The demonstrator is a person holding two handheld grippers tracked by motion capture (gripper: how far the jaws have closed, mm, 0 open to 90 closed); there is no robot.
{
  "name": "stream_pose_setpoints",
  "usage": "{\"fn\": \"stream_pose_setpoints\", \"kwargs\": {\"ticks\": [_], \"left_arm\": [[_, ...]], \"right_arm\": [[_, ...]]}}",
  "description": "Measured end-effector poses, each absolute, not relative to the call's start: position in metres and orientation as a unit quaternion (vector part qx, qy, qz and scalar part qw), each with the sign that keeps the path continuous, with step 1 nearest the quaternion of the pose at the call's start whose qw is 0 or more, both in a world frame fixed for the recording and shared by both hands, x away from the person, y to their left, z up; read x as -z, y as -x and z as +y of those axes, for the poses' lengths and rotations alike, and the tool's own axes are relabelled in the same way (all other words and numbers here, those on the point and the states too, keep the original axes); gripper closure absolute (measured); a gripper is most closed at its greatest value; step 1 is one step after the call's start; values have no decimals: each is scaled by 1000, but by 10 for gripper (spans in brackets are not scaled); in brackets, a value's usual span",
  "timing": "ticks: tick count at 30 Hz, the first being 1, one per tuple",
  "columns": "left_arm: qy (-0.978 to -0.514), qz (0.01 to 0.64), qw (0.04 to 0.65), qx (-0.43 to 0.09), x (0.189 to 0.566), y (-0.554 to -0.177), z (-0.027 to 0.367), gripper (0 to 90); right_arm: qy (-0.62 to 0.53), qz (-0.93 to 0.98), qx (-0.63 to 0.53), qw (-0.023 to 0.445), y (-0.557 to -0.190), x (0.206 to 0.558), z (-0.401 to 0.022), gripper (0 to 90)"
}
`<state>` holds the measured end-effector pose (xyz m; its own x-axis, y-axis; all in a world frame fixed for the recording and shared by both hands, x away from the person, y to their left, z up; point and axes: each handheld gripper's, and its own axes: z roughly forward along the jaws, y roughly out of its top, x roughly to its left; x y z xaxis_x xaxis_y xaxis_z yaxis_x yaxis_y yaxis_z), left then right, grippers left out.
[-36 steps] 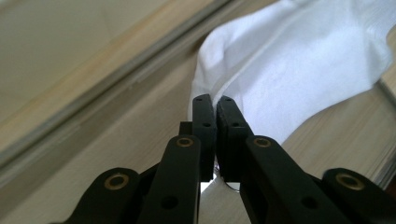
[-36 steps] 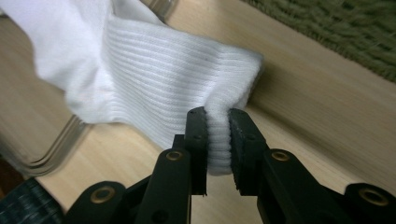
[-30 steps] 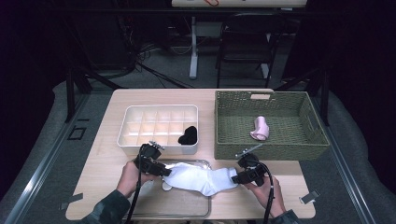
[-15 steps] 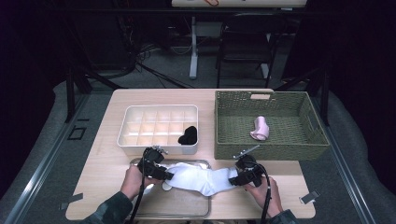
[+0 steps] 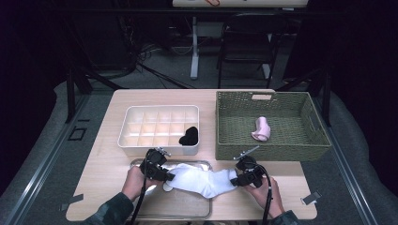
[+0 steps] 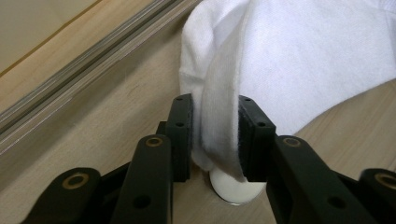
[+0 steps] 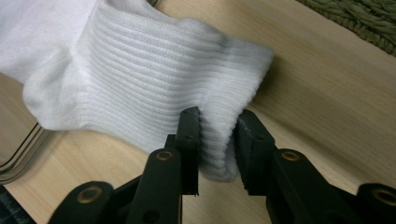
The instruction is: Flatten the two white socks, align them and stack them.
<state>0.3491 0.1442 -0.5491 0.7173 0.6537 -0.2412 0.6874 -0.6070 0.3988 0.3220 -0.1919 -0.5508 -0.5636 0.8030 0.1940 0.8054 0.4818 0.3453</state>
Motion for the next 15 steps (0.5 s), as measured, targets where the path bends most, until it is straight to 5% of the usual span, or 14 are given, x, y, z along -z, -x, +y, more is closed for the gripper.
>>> {"fn": "stream_pose_setpoints", "kwargs": {"ticks": [15], "left_arm": [[-889,384,246,36,550,-349,145,729]], "right_arm": [[460,-858,228,19,-321,541,-201,774]]}}
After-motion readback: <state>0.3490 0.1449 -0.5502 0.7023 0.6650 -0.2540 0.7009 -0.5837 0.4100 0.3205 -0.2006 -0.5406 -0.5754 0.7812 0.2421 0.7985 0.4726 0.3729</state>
